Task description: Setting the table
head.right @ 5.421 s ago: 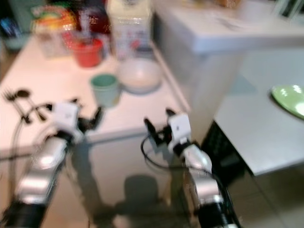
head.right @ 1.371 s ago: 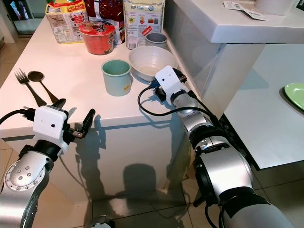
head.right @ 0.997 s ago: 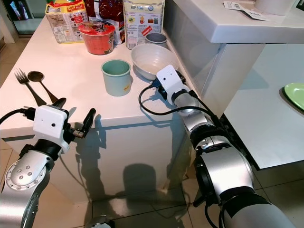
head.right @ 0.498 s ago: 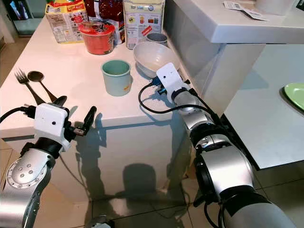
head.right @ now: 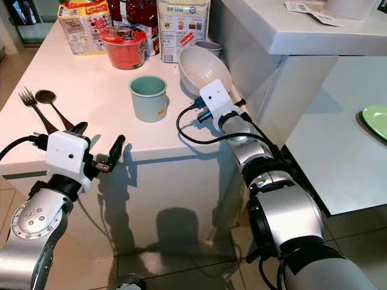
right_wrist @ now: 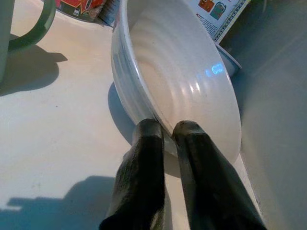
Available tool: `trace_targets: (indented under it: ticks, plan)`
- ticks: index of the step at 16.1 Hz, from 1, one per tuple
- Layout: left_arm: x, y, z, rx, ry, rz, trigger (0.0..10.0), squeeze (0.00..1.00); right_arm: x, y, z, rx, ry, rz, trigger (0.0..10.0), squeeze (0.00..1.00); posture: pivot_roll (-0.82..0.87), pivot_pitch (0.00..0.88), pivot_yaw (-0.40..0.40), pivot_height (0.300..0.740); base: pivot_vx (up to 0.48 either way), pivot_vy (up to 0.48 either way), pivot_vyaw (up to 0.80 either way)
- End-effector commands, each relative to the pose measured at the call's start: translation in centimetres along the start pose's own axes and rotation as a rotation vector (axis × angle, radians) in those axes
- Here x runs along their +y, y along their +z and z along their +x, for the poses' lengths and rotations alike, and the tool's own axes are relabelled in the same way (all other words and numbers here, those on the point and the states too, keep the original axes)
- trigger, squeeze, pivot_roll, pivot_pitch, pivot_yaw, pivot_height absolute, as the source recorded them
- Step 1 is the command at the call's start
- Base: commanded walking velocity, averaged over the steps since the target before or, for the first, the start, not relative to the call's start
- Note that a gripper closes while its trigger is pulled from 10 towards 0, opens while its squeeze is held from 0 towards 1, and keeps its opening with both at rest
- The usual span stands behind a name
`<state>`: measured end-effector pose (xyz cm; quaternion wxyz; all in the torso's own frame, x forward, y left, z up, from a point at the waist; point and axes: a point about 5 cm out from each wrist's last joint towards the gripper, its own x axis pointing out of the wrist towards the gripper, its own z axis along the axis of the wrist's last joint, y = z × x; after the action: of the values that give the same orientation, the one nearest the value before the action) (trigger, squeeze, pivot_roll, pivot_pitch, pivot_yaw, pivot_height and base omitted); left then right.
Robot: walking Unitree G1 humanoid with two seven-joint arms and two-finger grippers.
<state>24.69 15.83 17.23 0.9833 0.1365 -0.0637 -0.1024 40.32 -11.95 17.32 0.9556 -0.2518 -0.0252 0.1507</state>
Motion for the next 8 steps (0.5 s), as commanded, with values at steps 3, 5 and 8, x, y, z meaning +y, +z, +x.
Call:
trace_targets:
  ticks: [3, 5, 8]
  plan:
    - [-0.29, -0.08, 0.13, 0.001, -0.003, 0.002, 10.0, 0.0, -0.94, 0.19, 0.03, 0.001, -0.023, 0.015, 0.0, 0.0, 0.34, 0.053, -0.059, 0.74, 0.0, 0.0, 0.0]
    - [-0.27, -0.07, 0.1, 0.0, -0.003, 0.003, 10.0, 0.0, -0.9, 0.18, 0.02, 0.001, -0.023, 0.017, 0.0, 0.0, 0.34, 0.053, -0.058, 0.74, 0.0, 0.0, 0.0]
    - [-0.25, -0.08, 0.05, 0.001, -0.004, 0.006, 10.0, 0.0, -0.86, 0.13, 0.01, 0.002, -0.025, 0.02, 0.0, 0.0, 0.34, 0.051, -0.055, 0.74, 0.0, 0.0, 0.0]
